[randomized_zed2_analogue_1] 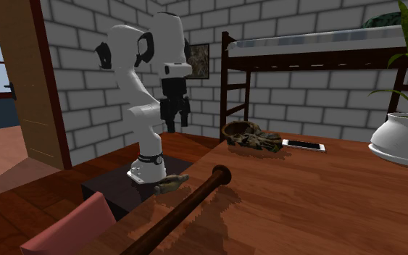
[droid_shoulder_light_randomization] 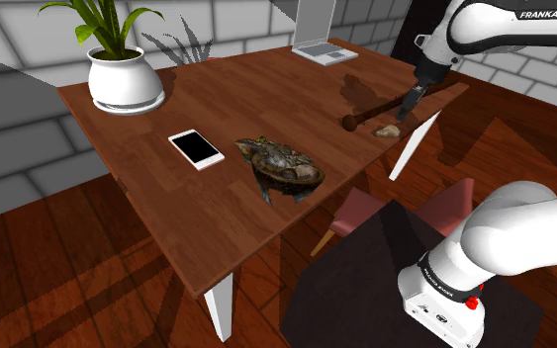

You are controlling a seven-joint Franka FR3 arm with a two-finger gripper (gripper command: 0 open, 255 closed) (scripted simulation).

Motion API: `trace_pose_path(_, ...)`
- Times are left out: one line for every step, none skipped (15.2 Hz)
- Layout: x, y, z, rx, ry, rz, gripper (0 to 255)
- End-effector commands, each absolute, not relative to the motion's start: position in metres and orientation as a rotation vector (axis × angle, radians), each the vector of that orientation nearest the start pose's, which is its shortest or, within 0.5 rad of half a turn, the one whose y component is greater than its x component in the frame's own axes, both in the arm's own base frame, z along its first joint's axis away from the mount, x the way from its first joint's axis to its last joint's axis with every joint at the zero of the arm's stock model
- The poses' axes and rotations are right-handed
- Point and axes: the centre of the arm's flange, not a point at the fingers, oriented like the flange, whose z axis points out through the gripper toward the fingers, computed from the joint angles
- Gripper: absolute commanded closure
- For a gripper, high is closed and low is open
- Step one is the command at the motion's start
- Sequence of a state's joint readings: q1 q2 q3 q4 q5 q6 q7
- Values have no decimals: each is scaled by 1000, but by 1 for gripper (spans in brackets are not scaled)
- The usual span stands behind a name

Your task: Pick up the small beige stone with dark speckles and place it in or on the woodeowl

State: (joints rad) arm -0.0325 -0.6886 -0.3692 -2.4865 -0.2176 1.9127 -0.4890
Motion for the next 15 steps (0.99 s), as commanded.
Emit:
trace_pose_path(329, -196, 493, -3116, -382, -144, 0)
trace_pose_path(331, -208, 485, -3107, -398, -144, 0)
trace_pose_path(333, -220, 478, -3098, -413, -145, 0)
trace_pose_path(336, -232, 470, -3089, -428, -146, 0)
trace_pose_path(338, -243, 463, -3080, -444, -146, 0)
trace_pose_path(341, -255, 455, -3071, -459, -147, 0)
trace_pose_path(343, -266, 448, -3062, -474, -148, 0)
trace_pose_path(346, -278, 440, -3053, -489, -148, 0)
trace_pose_path(349, -289, 432, -3043, -504, -149, 0)
trace_pose_path(352, -301, 424, -3034, -518, -149, 0)
trace_pose_path(355, -311, 417, -3026, -531, -150, 0)
trace_pose_path(355, -310, 412, -3026, -531, -150, 0)
trace_pose_path(356, -310, 407, -3026, -531, -150, 0)
trace_pose_path(356, -309, 401, -3026, -531, -150, 0)
trace_pose_path(357, -309, 396, -3026, -531, -150, 0)
